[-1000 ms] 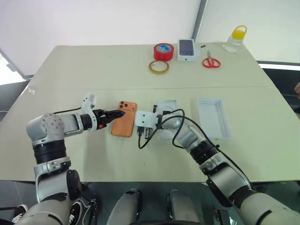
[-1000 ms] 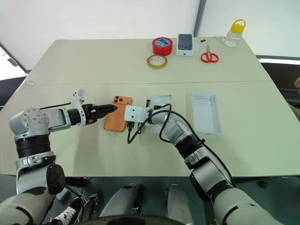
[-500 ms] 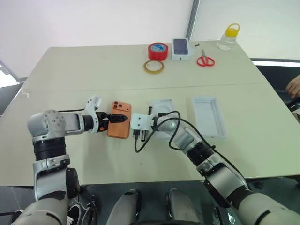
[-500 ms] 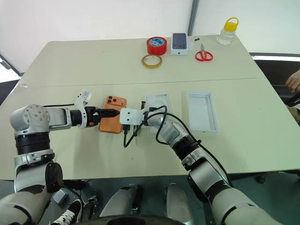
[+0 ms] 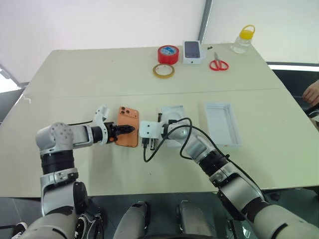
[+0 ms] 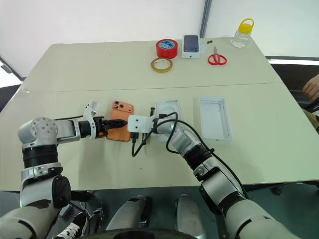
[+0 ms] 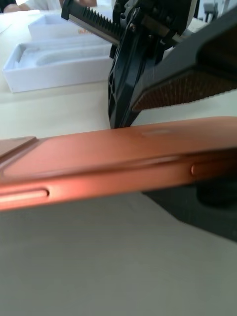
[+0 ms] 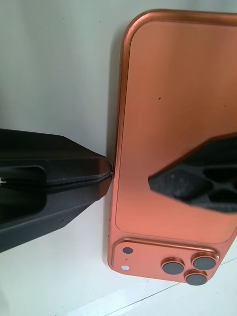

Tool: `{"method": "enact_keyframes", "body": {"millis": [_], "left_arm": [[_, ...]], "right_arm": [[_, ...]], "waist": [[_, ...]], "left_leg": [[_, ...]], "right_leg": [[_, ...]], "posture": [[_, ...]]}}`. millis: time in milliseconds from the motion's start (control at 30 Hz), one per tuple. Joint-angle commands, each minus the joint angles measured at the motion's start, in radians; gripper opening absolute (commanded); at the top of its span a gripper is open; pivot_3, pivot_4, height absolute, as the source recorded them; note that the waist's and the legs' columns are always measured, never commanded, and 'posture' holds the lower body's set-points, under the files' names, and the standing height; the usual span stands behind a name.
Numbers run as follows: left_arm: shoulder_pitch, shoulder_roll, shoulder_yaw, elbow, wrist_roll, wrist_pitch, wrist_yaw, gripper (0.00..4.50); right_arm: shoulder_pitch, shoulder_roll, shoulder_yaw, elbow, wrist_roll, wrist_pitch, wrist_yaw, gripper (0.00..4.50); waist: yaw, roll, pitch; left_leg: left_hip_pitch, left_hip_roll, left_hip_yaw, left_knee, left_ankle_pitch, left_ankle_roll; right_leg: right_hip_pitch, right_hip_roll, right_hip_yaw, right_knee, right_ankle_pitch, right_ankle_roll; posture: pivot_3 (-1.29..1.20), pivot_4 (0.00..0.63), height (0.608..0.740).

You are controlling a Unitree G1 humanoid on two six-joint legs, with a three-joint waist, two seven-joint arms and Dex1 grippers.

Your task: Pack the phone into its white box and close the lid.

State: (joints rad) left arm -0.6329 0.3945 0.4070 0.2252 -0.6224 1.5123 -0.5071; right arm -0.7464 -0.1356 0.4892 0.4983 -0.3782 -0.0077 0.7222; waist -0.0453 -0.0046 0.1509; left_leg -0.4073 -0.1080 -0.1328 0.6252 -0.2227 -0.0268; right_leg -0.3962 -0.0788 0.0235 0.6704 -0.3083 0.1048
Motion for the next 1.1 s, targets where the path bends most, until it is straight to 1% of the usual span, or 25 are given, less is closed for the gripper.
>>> {"method": "enact_keyframes", "body": {"millis": [33,267,300,333,533,733,767,800,967,1033,1100], "left_arm": [[0.011,0.025,0.041,0.014,-0.036,-0.014,-0.031,2.11],[0.039,0.040,0.077,0.059,-0.062,-0.063,-0.060,2.11],[0.045,0.042,0.073,0.059,-0.059,-0.072,-0.058,1.58],[0.049,0.043,0.070,0.058,-0.062,-0.076,-0.061,1.33],[0.079,0.052,0.055,0.068,-0.078,-0.092,-0.089,1.33],[0.084,0.039,0.079,0.101,-0.096,-0.102,-0.083,1.33],[0.084,0.038,0.078,0.103,-0.103,-0.099,-0.091,0.79],[0.085,0.038,0.075,0.102,-0.109,-0.099,-0.098,0.54],[0.094,0.044,0.102,0.097,-0.181,-0.047,-0.137,0.54],[0.103,0.052,0.096,0.088,-0.186,-0.042,-0.143,0.54],[0.106,0.053,0.115,0.096,-0.203,-0.036,-0.149,0.54]], "right_arm": [[-0.012,0.007,0.010,-0.003,0.002,-0.008,0.001,0.00],[-0.008,0.010,0.012,-0.009,0.002,-0.003,0.003,0.00],[-0.007,0.010,0.013,-0.010,0.002,-0.003,0.004,0.00],[-0.006,0.010,0.013,-0.012,0.003,-0.002,0.004,0.00],[-0.007,0.012,0.012,-0.012,0.003,-0.002,0.000,0.00],[-0.002,0.009,0.015,-0.017,0.001,0.001,0.002,0.00],[-0.002,0.009,0.015,-0.019,0.001,0.001,0.002,0.00],[-0.002,0.009,0.015,-0.019,0.002,0.002,0.002,0.00],[-0.003,0.007,0.012,-0.026,0.005,0.002,0.004,0.00],[-0.004,0.006,0.008,-0.029,0.011,0.002,0.008,0.00],[-0.003,0.010,-0.013,-0.045,0.038,0.007,0.015,0.00]], "waist": [[0.000,0.000,0.000],[0.000,0.000,0.000],[0.000,0.000,0.000],[0.000,0.000,0.000],[-0.001,0.000,0.000],[0.000,0.000,0.000],[0.000,0.000,0.000],[0.000,0.000,0.000],[0.000,0.000,0.000],[-0.001,0.000,0.000],[0.000,0.000,0.000]], "left_leg": [[0.000,0.000,0.000,0.000,0.000,0.000],[0.000,0.000,0.000,0.000,0.000,0.000],[0.000,0.000,0.000,0.000,0.000,0.000],[0.000,0.000,0.000,0.000,0.000,0.000],[0.000,0.000,0.000,0.000,0.000,0.000],[0.000,0.000,0.000,0.000,0.000,0.000],[0.000,0.000,0.000,0.000,0.000,0.000],[0.000,0.000,0.000,0.000,0.000,0.000],[0.000,0.000,0.000,0.000,0.000,0.000],[0.000,0.000,0.000,0.000,0.000,0.000],[0.000,0.000,0.000,0.000,0.000,0.000]], "right_leg": [[0.000,0.000,0.000,0.000,0.000,0.000],[-0.001,0.000,0.000,0.000,0.000,0.000],[-0.001,0.000,0.000,0.000,0.000,0.000],[-0.001,0.000,0.000,0.000,0.000,0.000],[-0.001,0.000,0.000,0.000,0.000,0.000],[-0.002,0.000,0.000,0.000,0.000,0.000],[-0.002,0.000,0.000,0.000,0.000,0.000],[-0.002,0.000,0.000,0.000,0.000,0.000],[-0.002,0.000,0.000,0.000,0.000,0.000],[-0.002,0.000,0.000,0.000,0.000,0.000],[-0.002,0.000,0.000,0.000,0.000,0.000]], "posture": [[0.00,0.150,0.740],[0.00,0.150,0.740],[0.00,0.150,0.740],[0.00,0.150,0.740],[0.00,0.150,0.740],[0.00,0.150,0.740],[0.00,0.150,0.740],[0.00,0.150,0.740],[0.00,0.150,0.740],[0.00,0.150,0.740],[0.00,0.150,0.740]]}}
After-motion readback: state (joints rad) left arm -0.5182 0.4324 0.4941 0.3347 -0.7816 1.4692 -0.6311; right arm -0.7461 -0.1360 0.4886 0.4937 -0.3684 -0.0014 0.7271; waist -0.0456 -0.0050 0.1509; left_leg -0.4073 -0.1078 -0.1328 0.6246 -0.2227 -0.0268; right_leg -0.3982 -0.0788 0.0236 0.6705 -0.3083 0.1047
